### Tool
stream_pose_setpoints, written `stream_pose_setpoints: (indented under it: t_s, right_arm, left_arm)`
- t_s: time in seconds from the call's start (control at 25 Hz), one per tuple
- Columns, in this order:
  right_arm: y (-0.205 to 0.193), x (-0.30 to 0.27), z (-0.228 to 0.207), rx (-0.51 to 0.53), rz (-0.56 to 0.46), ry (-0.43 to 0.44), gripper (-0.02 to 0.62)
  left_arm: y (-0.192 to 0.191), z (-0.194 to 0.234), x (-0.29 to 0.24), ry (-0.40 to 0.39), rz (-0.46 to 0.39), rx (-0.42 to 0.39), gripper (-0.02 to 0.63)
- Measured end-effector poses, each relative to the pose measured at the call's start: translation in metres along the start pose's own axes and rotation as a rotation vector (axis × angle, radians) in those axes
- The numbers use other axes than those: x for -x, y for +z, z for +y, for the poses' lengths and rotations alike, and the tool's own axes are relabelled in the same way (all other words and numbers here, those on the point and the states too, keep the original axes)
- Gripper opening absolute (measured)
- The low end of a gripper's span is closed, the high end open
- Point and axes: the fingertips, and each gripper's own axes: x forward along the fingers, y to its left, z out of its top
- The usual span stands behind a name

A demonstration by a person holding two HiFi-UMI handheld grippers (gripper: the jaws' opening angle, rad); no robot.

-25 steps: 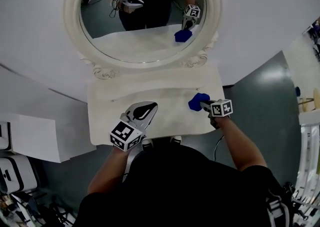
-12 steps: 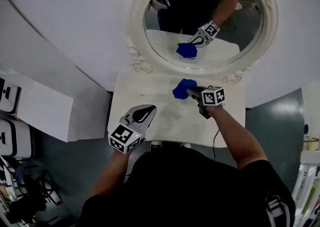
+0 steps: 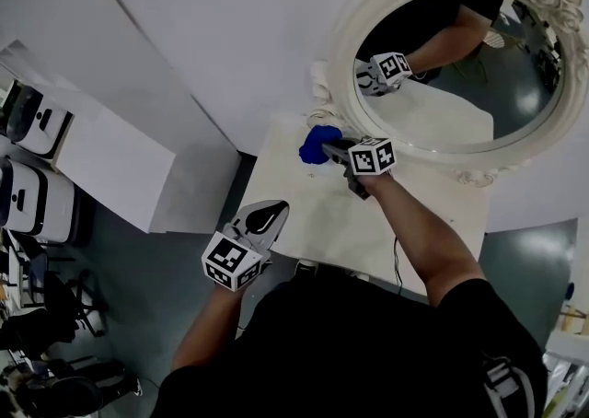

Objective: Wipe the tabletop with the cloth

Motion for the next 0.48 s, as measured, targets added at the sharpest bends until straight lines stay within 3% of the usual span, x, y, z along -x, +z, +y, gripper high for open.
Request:
stream_pose_setpoints:
  t_s: [0.2, 0.48]
  right_arm:
    - [-0.009, -0.064, 0.006, -0.019, 0.047, 0.047, 0.014]
    - [-0.054, -0.095, -0.034, -0.089, 0.168, -0.051, 0.014]
  left_arm:
    - [-0.007, 0.023, 0.016, 0.053, 0.008, 0.030, 0.012]
    - [-0.013, 0.047, 0.024, 0.076, 0.020, 0.047, 0.012]
